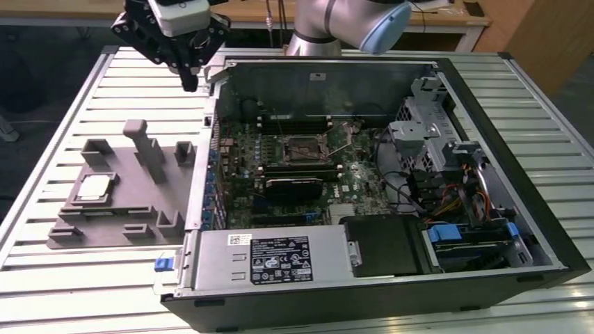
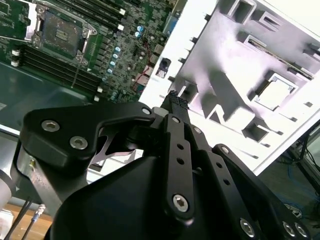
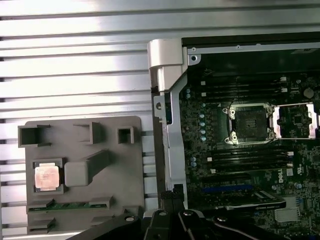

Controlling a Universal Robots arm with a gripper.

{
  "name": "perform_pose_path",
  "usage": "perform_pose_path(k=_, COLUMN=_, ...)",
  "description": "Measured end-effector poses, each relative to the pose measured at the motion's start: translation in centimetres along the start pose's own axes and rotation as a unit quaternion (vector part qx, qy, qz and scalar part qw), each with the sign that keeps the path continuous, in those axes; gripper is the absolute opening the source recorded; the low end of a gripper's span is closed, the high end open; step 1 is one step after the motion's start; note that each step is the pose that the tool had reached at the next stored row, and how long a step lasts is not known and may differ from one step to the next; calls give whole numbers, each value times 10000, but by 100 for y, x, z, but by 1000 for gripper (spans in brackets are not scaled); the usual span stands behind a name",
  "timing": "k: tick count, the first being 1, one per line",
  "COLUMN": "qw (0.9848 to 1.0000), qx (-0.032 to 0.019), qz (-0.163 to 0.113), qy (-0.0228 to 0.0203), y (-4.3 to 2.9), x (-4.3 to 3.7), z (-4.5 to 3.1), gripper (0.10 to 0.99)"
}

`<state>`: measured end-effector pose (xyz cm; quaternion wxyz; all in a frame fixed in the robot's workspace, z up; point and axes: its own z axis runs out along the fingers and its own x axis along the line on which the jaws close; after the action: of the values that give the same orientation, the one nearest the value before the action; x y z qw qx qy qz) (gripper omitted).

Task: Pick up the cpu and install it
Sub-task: 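Reach for the cpu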

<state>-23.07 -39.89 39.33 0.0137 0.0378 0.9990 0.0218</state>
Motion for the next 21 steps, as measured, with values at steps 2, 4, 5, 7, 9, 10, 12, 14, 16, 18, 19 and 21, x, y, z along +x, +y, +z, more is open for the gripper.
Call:
perform_pose_path(k=2, qw=10000, qx=0, qz=0, qy=0, y=-3, x=33, z=-1, gripper=106)
perform_pose_path(k=4, qw=10000, qx=-1, qz=0, qy=-1, y=-5, x=68, z=-2, gripper=106)
perform_pose_path(k=5, qw=10000, qx=-1, qz=0, qy=0, y=-7, x=85, z=-2, gripper=106)
perform_pose_path(k=7, qw=10000, qx=-1, qz=0, qy=-1, y=-9, x=118, z=-3, gripper=106)
perform_pose_path(k=9, qw=10000, qx=-1, qz=0, qy=0, y=-11, x=150, z=-4, gripper=106)
perform_pose_path(k=10, qw=10000, qx=-2, qz=0, qy=-1, y=-13, x=165, z=-4, gripper=106)
perform_pose_path(k=12, qw=10000, qx=-2, qz=0, qy=0, y=-15, x=198, z=-5, gripper=106)
perform_pose_path(k=14, qw=10000, qx=-3, qz=0, qy=0, y=-17, x=228, z=-6, gripper=106)
perform_pose_path(k=16, qw=10000, qx=-3, qz=0, qy=0, y=-20, x=259, z=-7, gripper=106)
perform_pose_path(k=18, qw=10000, qx=-3, qz=0, qy=0, y=-22, x=291, z=-8, gripper=106)
perform_pose_path(k=19, qw=10000, qx=-4, qz=0, qy=-1, y=-23, x=310, z=-9, gripper=106)
perform_pose_path(k=21, qw=10000, qx=-5, qz=0, qy=0, y=-26, x=344, z=-10, gripper=106)
